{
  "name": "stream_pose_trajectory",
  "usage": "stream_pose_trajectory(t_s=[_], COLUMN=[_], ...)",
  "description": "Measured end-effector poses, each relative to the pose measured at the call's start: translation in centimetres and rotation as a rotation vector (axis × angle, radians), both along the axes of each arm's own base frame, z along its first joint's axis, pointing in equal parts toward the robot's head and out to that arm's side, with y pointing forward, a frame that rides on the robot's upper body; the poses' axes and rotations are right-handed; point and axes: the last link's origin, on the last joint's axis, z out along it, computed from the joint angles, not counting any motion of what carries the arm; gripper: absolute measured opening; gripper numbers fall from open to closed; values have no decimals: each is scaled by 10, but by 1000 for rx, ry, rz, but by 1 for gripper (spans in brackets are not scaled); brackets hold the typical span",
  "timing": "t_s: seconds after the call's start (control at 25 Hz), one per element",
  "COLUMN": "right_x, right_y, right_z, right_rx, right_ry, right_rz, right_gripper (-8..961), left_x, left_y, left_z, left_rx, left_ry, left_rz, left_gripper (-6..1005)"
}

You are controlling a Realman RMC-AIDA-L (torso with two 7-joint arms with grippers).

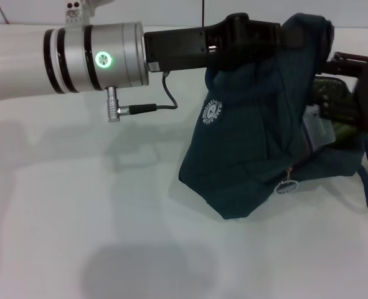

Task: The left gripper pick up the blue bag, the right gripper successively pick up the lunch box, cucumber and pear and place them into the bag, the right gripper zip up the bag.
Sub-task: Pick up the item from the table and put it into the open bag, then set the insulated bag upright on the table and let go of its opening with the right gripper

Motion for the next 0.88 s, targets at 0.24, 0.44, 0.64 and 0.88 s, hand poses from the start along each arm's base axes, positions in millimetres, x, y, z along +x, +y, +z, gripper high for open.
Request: stream_pose_trajectory(t_s=[0.24, 0.44, 0.64, 0.88], right_x=[28, 65, 100, 119], right_y=[-41, -67, -85, -96], right_z=[37, 50, 43, 14], right_rx=[64, 183, 251, 145], right_ry=[165, 224, 209, 103], right_rz=[-1, -125, -285, -382], right_gripper=[537, 530, 509, 480], left_x=[-4, -5, -8, -13], left_y=[0, -1, -1, -2], left_z=[0, 0, 1, 2], left_rx=[7, 10, 11, 15], left_ry=[-1, -1, -1, -2], left_rz=[9, 11, 20, 33], left_gripper=[66, 67, 67, 66])
